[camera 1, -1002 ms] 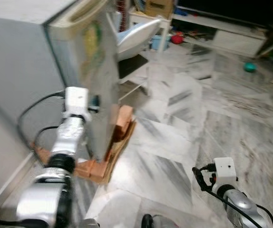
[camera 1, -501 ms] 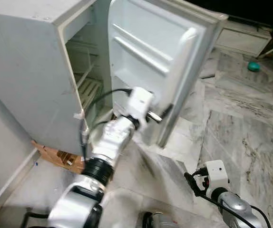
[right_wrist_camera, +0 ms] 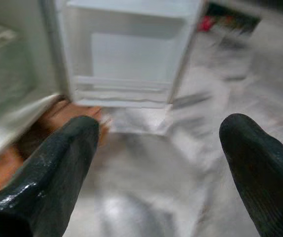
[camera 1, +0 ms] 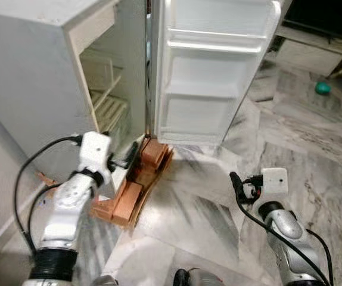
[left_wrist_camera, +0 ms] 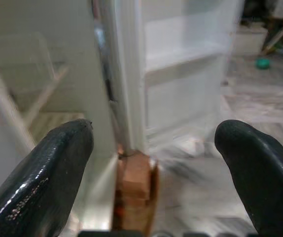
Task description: Restocking fridge
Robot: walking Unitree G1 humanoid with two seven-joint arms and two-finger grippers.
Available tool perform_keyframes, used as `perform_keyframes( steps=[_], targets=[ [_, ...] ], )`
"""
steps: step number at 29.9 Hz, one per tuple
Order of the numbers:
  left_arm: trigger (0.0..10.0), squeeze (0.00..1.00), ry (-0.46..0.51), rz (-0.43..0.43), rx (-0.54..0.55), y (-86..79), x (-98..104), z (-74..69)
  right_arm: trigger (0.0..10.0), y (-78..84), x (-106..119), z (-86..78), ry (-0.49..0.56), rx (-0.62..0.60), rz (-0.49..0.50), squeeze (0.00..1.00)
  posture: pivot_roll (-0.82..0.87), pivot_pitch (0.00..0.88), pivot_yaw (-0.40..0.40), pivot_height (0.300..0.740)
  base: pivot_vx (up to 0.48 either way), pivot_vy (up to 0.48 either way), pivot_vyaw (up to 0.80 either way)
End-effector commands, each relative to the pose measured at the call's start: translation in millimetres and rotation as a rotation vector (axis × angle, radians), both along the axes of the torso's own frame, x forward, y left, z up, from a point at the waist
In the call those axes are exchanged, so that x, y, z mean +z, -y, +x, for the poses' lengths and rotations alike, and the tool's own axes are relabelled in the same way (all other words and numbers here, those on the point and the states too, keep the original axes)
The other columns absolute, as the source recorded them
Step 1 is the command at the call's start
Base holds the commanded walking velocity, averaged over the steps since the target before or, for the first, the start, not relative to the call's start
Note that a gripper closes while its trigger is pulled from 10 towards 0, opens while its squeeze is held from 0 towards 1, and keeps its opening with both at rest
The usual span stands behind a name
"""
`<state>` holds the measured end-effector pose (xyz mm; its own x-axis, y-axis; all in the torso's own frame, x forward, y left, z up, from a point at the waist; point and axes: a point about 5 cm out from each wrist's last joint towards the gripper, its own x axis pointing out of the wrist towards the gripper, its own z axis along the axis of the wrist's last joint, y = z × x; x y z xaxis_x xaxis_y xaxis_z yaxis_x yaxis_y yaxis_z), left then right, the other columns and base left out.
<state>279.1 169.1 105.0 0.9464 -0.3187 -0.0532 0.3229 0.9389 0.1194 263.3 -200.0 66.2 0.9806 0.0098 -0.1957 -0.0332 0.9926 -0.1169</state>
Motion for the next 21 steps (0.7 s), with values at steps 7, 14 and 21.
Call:
perform_keyframes(
  steps=[7, 14, 21],
  targets=[
    [10.0, 0.0, 0.026, 0.05, 0.142, -18.4, 2.6, -2.2, 10.0, -18.9, 2.2, 1.2, 0.009, 0.045, -0.014, 0.0, 0.05, 0.069, -0.08, 0.74, 0.28, -0.386, 0.0],
    [10.0, 0.0, -0.008, 0.081, 0.144, -20.2, -7.2, -14.8, 10.0, -17.7, 4.2, 2.3, 0.072, -0.017, 0.096, 0.0, 0.05, 0.049, -0.07, 0.74, 0.336, -0.336, 0.0],
    [10.0, 0.0, -0.005, 0.091, 0.148, -18.9, -7.1, -11.6, 10.0, -21.7, 8.2, 11.9, 0.082, -0.017, 0.138, 0.0, 0.04, 0.039, -0.067, 0.74, 0.452, 0.0, -0.66]
  ],
)
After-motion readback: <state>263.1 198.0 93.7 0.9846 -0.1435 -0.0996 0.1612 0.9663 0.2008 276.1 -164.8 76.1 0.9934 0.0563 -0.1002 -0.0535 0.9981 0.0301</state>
